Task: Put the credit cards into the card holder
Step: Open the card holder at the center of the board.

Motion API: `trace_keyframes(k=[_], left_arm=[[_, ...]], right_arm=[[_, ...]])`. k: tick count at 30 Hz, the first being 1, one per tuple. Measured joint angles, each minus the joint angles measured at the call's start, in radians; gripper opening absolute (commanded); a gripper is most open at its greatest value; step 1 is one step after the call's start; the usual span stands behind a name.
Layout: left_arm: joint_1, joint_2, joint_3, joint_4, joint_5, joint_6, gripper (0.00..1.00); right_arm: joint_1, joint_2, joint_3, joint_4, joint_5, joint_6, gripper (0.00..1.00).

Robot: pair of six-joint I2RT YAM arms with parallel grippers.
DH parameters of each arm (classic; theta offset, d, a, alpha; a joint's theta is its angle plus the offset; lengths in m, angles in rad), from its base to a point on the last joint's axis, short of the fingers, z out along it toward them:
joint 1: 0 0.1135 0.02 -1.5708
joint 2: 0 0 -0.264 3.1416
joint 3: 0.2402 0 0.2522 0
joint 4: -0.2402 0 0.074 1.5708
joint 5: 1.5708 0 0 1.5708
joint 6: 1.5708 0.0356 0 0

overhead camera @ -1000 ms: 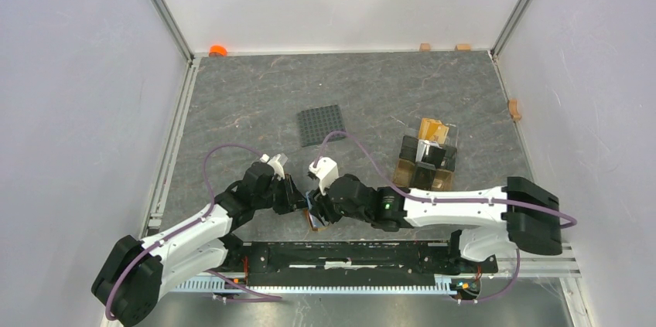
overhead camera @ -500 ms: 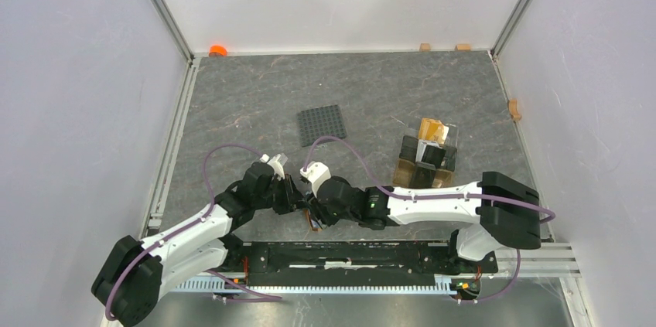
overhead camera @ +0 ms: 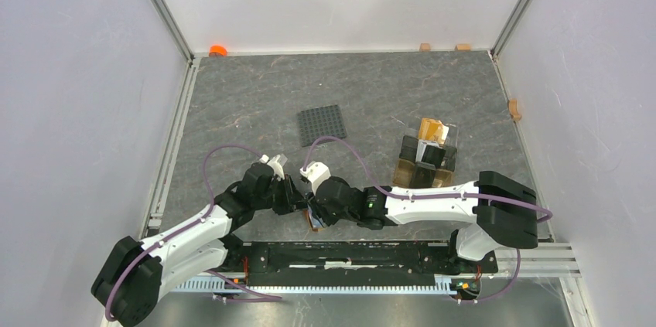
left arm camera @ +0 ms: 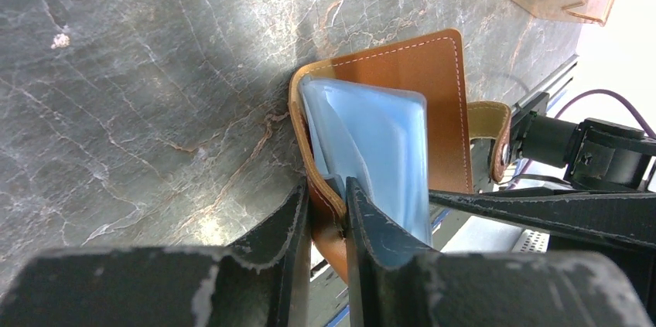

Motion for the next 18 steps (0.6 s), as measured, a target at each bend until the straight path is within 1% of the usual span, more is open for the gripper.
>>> trace_keyframes(k=[4,9,12,13,15,18], left_arm=[[0.0,0.0,-0.005,0.0,-0.002,0.0,0.02],[0.0,0.0,-0.008,0.002,-0.005,0.0,0.03],[0.0,0.0,-0.008,0.001,-0.006,0.0,0.11],[0.0,0.0,-0.008,-0.001,-0.008,0.0,0.16],[0.0,-0.006,-0.008,-0.011,-0.016,0.001,0.22],[0.0,-0.037,0.003,-0.061,-0.039,0.007,0.38]], right_arm=[[-0.002,0.0,-0.002,-0.006,0.016,0.005,0.33],[-0.008,0.0,-0.019,-0.012,0.033,0.013,0.29],[-0.008,0.0,-0.021,-0.027,0.052,0.016,0.27],[-0.008,0.0,-0.022,-0.031,0.058,0.016,0.26],[-0.008,-0.001,-0.028,-0.04,0.077,0.018,0.23],[-0.009,-0.001,-0.039,-0.05,0.097,0.023,0.17]])
